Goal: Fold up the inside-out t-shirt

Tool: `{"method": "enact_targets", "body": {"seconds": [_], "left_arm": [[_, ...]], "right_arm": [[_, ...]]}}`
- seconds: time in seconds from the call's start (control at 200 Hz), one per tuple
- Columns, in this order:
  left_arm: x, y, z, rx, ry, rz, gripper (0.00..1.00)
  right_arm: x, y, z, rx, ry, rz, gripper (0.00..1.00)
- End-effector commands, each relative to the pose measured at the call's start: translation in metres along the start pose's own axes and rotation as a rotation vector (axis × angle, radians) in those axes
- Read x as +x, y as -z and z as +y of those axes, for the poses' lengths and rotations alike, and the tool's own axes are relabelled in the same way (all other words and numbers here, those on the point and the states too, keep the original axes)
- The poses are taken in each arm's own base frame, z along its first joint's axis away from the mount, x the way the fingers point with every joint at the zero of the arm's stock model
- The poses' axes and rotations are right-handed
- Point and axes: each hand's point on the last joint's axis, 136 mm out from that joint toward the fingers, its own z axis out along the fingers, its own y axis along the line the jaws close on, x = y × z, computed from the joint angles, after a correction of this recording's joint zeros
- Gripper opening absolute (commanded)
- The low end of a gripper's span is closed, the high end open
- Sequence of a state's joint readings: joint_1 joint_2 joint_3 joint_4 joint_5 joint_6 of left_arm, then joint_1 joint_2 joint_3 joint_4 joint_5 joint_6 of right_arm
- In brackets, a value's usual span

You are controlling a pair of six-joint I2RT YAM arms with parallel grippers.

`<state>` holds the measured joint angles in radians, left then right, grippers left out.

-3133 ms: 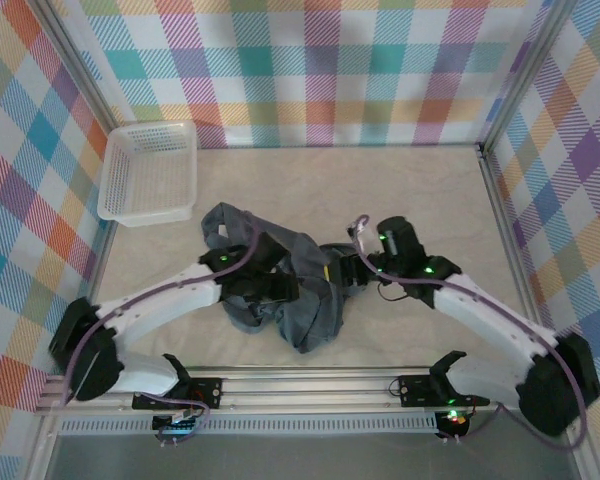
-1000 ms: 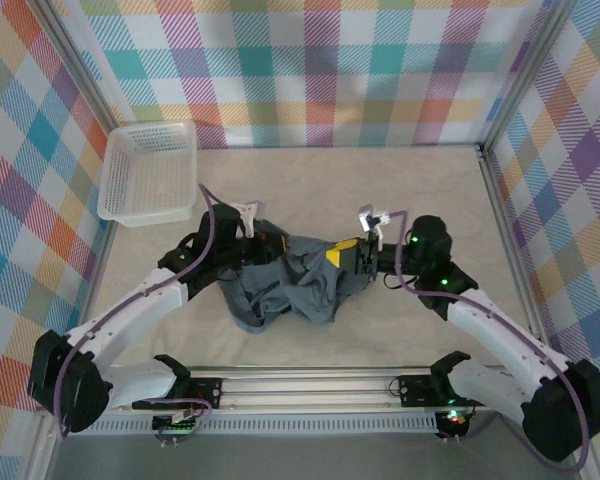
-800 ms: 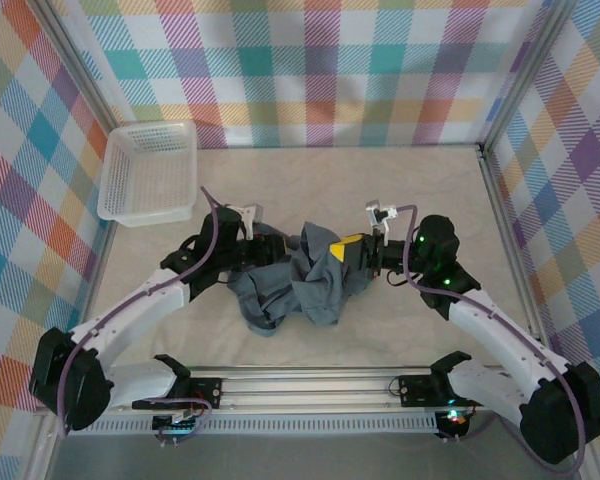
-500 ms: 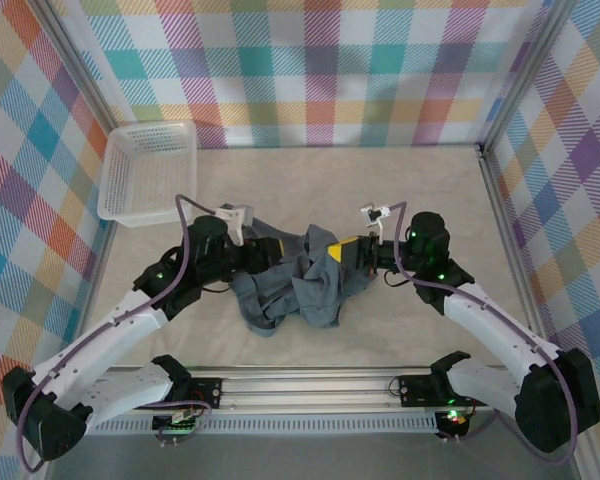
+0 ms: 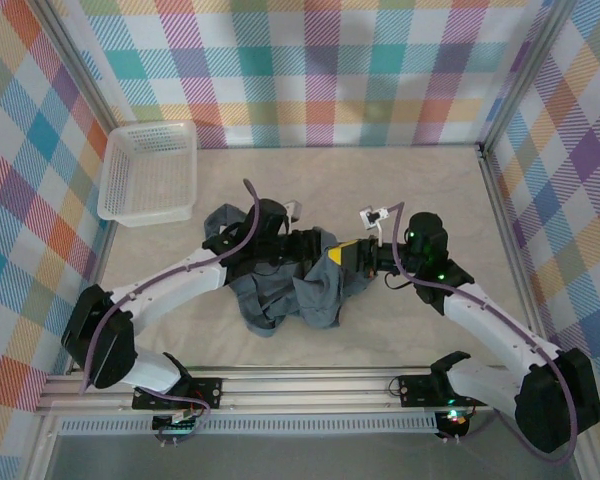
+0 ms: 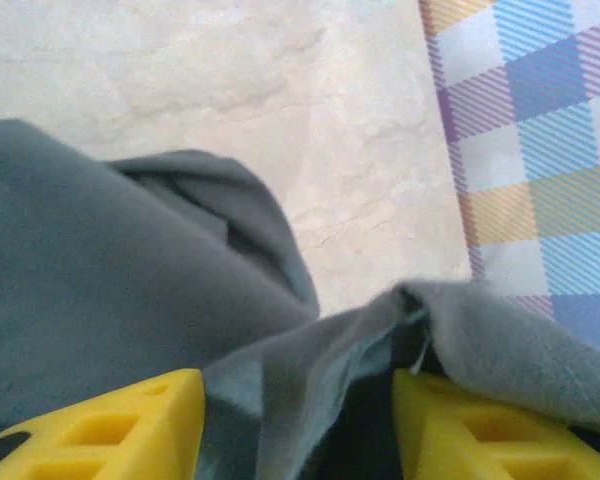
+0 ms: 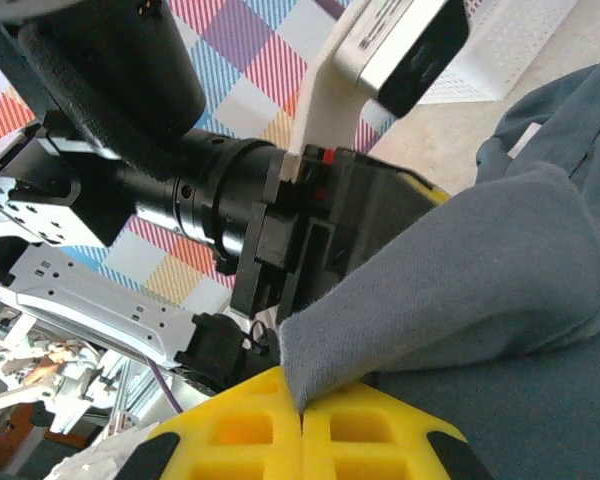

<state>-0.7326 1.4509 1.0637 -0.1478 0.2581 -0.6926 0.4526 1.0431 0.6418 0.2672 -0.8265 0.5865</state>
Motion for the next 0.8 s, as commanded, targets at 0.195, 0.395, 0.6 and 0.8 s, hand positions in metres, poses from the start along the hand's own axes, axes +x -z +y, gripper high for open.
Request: {"method": "enact_targets", "body": {"seconds": [0.195, 0.395, 0.6, 0.8], "left_arm": [[-0.014, 0.031, -0.008, -0.028, -0.003, -0.009, 0.00], [-0.026, 0.069, -0.064, 0.278, 0.076, 0.044, 0.00], [0.002, 0.046, -0.055, 0.245, 0.042, 0.147, 0.00], [-0.003, 0.044, -0.059, 0.259, 0.019, 0.132, 0.00]], "right_arm": [[0.002, 0.022, -0.049, 0.216, -0.072, -0.084, 0.00], [0.045, 0.051, -0.117, 0.444, -0.197, -0.047, 0.21], [0.027, 0.053, -0.069, 0.362, -0.083, -0.046, 0.46], [0.013, 0.053, -0.031, 0.492, 0.176, -0.161, 0.39]]}}
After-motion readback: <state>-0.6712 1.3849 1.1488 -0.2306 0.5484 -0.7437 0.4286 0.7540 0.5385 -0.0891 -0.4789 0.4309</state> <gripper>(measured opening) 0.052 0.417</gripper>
